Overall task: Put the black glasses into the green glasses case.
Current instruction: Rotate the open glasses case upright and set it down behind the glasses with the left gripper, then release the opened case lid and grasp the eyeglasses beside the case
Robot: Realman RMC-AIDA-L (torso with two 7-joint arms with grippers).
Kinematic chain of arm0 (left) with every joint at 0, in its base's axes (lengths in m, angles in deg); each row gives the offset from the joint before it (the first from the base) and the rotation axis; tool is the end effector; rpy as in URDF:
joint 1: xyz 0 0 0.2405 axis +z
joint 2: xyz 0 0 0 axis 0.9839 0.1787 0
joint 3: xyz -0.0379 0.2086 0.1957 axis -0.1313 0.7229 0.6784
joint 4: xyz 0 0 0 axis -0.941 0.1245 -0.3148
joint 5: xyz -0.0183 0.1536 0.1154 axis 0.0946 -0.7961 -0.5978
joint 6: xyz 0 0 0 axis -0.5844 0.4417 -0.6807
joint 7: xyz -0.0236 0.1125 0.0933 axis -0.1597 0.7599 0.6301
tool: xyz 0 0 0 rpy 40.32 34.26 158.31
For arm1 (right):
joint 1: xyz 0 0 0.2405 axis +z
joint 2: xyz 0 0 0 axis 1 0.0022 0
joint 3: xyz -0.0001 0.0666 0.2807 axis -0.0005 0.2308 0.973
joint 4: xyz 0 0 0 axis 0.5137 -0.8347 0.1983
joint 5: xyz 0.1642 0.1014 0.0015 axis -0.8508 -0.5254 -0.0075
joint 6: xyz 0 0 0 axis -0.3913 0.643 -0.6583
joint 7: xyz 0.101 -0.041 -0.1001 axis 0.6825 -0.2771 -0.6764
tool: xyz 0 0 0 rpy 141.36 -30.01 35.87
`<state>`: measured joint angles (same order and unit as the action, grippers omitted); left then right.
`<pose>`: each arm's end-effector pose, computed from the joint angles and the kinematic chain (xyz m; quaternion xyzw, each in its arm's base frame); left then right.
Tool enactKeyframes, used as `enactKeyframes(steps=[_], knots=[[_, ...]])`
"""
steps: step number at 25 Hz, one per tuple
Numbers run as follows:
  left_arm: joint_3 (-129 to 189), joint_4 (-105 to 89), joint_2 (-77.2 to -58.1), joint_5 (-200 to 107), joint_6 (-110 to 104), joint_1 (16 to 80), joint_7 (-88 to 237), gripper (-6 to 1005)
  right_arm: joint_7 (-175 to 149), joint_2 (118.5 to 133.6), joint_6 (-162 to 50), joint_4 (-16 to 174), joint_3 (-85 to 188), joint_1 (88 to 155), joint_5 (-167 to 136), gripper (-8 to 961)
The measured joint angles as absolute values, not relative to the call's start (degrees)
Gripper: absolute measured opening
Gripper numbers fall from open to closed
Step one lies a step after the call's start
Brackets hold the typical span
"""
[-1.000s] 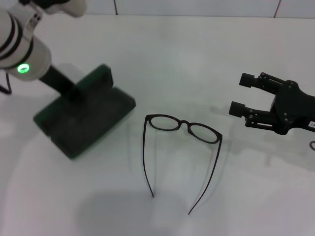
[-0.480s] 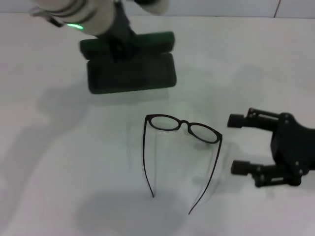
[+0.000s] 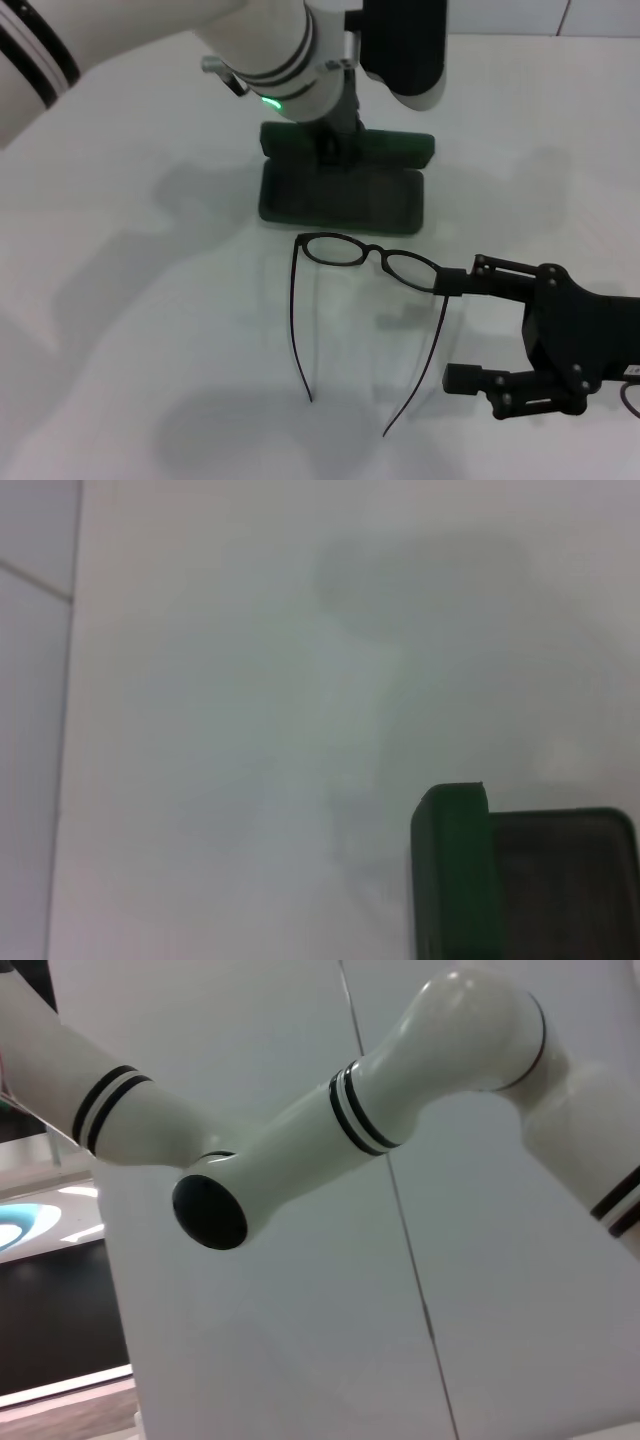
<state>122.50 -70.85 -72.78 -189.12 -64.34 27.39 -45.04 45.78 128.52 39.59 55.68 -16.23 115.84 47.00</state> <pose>-0.1180 0.4127 -0.0835 -0.9402 0.1315 0.2560 0.1824 0.2364 0.2624 -0.0349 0.9111 -0.0752 -0.4038 0.0347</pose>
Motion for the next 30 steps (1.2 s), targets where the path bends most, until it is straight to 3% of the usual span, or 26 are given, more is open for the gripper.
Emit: enactKeyframes(steps=[30], knots=[[124.64,-63.74,-73.09,-186.27,-55.44,25.48,-48.22,220,45.96,128.20,39.07,55.84,-9.97,111.21,46.55,854]])
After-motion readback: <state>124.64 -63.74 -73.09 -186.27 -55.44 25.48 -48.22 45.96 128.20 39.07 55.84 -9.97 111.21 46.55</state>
